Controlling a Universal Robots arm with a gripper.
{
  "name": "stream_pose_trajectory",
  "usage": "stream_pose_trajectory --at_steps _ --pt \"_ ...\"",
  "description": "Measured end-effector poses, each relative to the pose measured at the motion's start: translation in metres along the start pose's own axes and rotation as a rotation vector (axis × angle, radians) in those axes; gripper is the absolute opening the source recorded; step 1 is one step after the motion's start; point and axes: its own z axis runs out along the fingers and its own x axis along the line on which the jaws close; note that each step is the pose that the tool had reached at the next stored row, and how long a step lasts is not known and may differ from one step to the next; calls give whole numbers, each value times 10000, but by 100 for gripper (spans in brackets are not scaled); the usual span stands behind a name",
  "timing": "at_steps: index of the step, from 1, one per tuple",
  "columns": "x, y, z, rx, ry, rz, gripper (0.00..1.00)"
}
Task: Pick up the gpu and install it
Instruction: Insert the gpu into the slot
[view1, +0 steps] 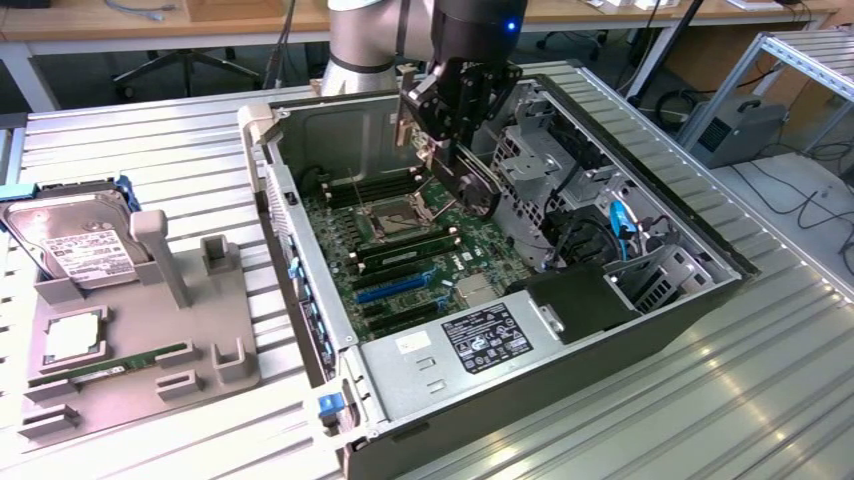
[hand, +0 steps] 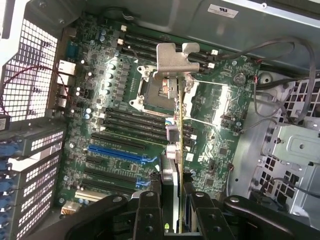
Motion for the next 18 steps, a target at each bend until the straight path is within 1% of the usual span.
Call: stream_pose_trajectory --at_steps 18 --pt "0 0 1 -18 -30 -593 27"
